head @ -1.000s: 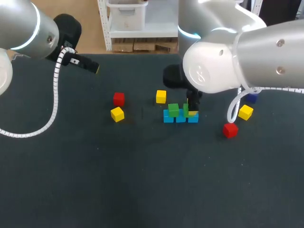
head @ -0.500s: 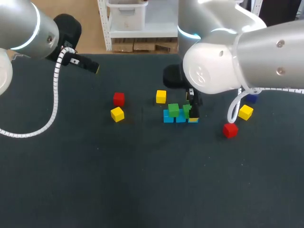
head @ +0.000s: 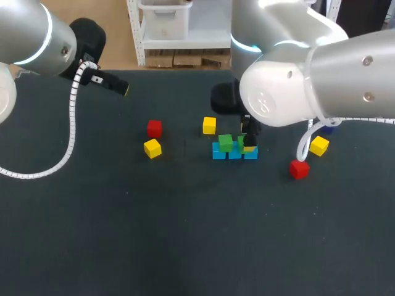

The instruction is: Place the blue cubes, place green cubes on the blue cubes, place the yellow cubes on the green cubes, then place the red cubes on the yellow cubes, and place purple cube on the red cubes.

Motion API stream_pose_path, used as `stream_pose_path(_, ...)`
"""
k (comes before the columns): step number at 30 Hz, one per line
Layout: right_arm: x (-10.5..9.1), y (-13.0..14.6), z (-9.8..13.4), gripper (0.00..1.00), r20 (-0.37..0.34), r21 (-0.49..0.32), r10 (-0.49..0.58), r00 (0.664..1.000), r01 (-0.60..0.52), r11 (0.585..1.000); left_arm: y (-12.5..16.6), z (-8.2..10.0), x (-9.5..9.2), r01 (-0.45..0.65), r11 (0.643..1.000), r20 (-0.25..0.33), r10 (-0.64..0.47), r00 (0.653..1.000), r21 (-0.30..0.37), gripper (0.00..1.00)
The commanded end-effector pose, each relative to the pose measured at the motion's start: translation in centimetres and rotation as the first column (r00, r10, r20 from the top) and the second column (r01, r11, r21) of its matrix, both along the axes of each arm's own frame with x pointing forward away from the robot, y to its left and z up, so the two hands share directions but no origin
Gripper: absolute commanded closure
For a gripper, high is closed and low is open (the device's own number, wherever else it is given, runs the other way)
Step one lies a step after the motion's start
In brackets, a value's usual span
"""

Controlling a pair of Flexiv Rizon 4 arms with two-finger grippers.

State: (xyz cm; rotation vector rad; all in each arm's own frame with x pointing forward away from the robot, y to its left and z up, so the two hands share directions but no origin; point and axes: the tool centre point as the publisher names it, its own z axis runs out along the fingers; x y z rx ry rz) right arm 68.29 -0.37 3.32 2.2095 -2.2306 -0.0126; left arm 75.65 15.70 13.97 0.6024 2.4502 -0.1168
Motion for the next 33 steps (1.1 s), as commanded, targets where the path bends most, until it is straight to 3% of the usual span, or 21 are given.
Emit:
stream_pose_path(1, -0.28, -0.05, -0.11, 0.53, 0.006, 0.000, -0.001, 1.000, 0.001, 1.000, 0.00, 0.01, 0.02, 0.000, 1.000, 0.000, 0.000, 1.000, 0.000, 0.00)
stream_pose_path(20, -0.33, -0.04, -0.28, 0.53, 0.013, 0.012, -0.019, 1.000, 0.019, 1.000, 0.00, 0.01, 0.02, 0.000, 1.000, 0.000, 0.000, 1.000, 0.000, 0.00)
stream_pose_path(33, -0.01, 0.42, -0.26, 0.59, 0.009, 0.018, -0.026, 1.000, 0.026, 0.999, 0.00, 0.01, 0.02, 0.000, 1.000, 0.000, 0.000, 1.000, 0.000, 0.00)
